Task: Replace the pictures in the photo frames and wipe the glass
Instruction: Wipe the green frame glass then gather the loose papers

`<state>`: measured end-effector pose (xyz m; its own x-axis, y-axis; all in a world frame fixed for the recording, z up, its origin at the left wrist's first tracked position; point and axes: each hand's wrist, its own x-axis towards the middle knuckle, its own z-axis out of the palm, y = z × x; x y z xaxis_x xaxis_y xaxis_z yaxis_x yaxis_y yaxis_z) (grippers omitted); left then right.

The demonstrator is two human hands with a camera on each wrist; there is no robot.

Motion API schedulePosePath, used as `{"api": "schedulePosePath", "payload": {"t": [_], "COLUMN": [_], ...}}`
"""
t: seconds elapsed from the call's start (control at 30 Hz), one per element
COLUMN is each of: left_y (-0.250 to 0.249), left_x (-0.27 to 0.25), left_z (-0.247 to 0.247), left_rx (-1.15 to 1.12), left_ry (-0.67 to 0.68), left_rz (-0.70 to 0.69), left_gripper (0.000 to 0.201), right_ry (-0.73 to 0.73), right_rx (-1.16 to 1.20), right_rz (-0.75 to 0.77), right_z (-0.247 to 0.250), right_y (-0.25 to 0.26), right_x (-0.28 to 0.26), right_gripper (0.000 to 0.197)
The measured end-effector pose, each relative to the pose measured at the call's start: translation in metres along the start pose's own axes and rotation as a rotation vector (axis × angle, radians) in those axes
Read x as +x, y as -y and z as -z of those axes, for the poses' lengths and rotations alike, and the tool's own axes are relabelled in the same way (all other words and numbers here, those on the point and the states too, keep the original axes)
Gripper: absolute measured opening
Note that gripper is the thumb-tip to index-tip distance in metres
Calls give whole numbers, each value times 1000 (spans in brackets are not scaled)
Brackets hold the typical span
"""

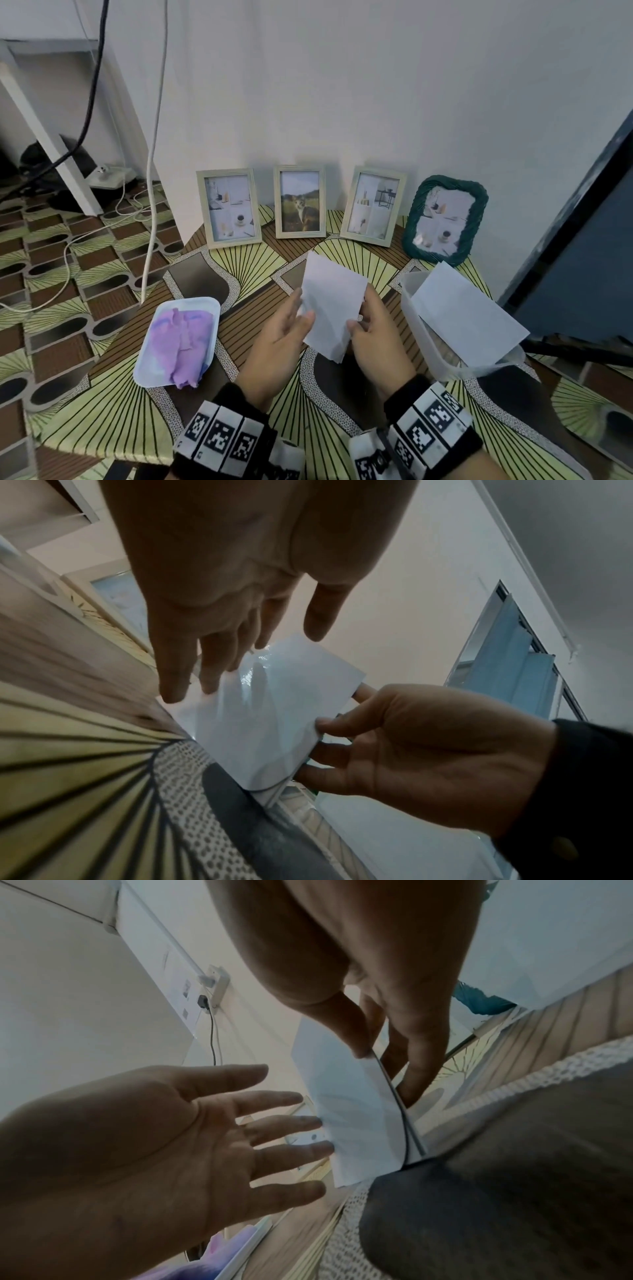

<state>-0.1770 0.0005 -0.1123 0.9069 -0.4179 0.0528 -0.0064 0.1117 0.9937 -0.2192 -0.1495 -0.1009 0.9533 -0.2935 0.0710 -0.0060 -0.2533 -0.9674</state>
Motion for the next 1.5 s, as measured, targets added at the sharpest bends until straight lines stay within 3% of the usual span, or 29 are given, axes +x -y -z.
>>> {"api": "schedulePosePath", "payload": {"t": [0.1,0.3,0.6,0.9,0.97,1.07,1.13,1.33,1.5], "left_y": [-4,-3,-12,-43,-45,-39,-33,-10,-3], "left_x": [2,-7,-14,16,22,33,42,68,74], "left_z": [6,14,7,-35,-53,-78,-93,-124,-138], "left_rx": [4,-40,1,-95,-44,54,134,212,286], "left_ry": [-79,116,157,277,261,224,218,321,336], "left_rz": [-41,65,60,-77,-48,87,157,176,182], "left_gripper": [37,36,46,45,42,68,74,81,72], "right_ry": [-3,22,31,-227,-267,-362,-399,-283,-160], "right_rx": [-18,-99,-246,-284,-280,-414,-567,-838,-971], "right_rz": [6,-7,45,242,264,322,366,290,241], "right_z": [3,5,15,81,104,136,154,186,186], "right_y": [2,5,9,45,54,64,68,53,28], "right_x": [-1,-2,-7,-7,-9,-10,-10,-3,0], "right_gripper": [61,53,50,45,44,45,49,51,57]}}
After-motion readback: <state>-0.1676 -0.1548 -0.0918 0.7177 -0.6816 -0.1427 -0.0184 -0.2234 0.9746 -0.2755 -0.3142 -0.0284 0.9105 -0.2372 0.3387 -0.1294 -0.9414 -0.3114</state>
